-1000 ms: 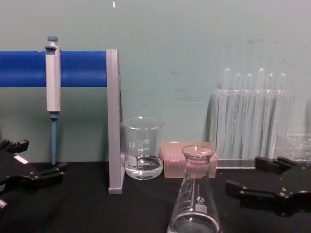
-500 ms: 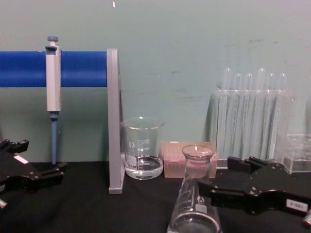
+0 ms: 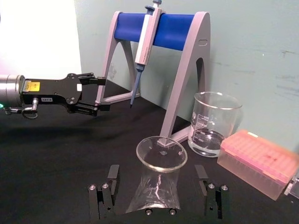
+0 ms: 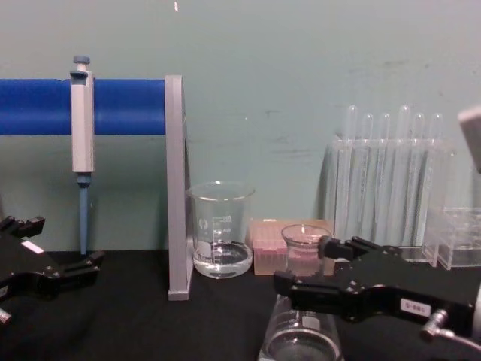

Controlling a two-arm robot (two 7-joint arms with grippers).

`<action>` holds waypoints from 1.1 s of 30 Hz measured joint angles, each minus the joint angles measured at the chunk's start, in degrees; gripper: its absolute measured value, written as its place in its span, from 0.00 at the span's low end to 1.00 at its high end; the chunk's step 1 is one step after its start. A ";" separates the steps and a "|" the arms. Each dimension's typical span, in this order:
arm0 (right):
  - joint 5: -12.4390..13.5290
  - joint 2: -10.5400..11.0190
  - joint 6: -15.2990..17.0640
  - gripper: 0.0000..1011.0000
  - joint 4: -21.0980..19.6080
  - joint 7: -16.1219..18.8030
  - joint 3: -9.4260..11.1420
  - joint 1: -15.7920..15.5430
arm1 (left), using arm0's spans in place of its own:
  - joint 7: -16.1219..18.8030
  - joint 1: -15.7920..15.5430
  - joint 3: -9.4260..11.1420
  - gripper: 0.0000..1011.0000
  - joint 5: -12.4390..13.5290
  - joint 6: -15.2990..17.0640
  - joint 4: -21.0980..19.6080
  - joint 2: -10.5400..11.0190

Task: Grasp the erlenmeyer flask with one hand, shake it three times, then place it back.

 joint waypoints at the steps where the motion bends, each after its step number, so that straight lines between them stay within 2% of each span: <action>1: -0.11 -0.18 0.00 0.99 0.28 0.01 -0.08 0.20 | 0.00 0.00 0.00 0.99 0.00 0.00 0.00 0.00; 16: -1.02 -2.53 -0.14 0.99 3.69 0.40 -0.89 2.67 | 0.00 0.00 0.00 0.99 0.00 0.00 0.00 0.00; 33: -1.85 -3.13 -0.15 0.99 4.35 -0.24 -0.88 3.11 | 0.00 0.00 0.00 0.99 0.00 0.00 0.00 0.00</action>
